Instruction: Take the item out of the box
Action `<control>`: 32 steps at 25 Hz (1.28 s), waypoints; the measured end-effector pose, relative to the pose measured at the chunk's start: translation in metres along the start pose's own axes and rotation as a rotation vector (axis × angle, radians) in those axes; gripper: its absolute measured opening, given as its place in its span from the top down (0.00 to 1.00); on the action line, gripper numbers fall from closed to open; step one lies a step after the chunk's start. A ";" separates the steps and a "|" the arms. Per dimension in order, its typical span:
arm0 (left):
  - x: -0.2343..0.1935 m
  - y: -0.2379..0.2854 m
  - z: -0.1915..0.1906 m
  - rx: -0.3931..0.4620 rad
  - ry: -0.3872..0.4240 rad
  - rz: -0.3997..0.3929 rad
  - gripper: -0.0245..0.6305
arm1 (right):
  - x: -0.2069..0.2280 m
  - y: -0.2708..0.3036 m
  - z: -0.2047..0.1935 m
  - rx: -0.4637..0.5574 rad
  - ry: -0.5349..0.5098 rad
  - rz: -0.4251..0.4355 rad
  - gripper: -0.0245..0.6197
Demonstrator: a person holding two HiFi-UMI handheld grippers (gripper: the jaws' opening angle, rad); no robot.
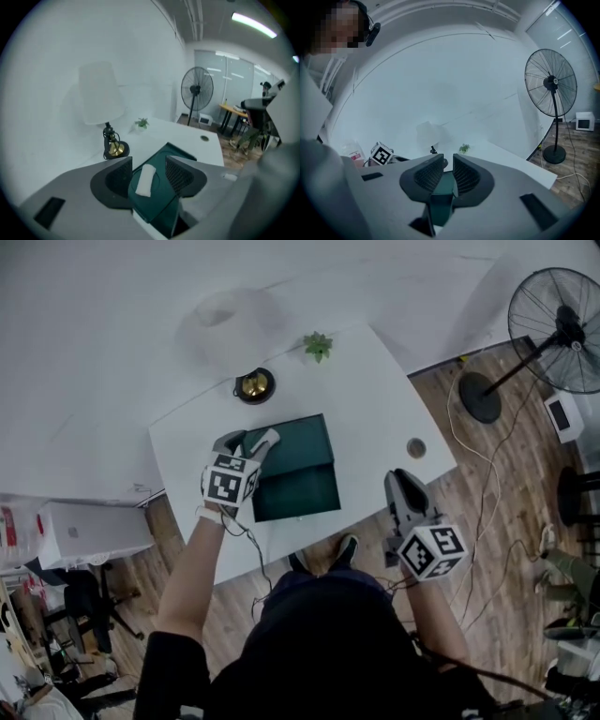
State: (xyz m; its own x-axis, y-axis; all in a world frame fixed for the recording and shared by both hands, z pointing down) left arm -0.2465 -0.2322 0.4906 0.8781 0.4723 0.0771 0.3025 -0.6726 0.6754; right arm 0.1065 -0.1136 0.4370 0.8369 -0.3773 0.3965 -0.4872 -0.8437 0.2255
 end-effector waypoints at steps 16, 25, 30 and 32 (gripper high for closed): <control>0.020 -0.150 0.079 0.585 -0.243 0.054 0.71 | -0.034 0.012 0.070 0.176 -0.202 0.037 0.95; 0.047 -0.203 0.121 0.781 -0.139 0.064 0.73 | -0.063 0.010 0.113 0.271 -0.342 0.090 0.95; 0.055 -0.218 0.129 0.825 -0.146 0.060 0.74 | -0.078 0.007 0.129 0.319 -0.379 0.105 0.95; 0.056 -0.222 0.130 0.841 -0.130 0.072 0.74 | -0.082 0.007 0.133 0.332 -0.393 0.110 0.95</control>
State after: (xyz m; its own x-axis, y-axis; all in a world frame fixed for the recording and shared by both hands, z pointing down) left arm -0.2163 -0.1307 0.2491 0.9259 0.3771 -0.0209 0.3733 -0.9222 -0.1014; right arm 0.0678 -0.1393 0.2881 0.8466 -0.5317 0.0234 -0.5257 -0.8423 -0.1186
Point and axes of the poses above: the fingertips, and each gripper's own axes: y forward along the fingers, x to its right, z out of its top, the point moved 9 cm from there along -y, backward along the fingers, and after that the axes turned 4 degrees about z, right-handed, at the moved point
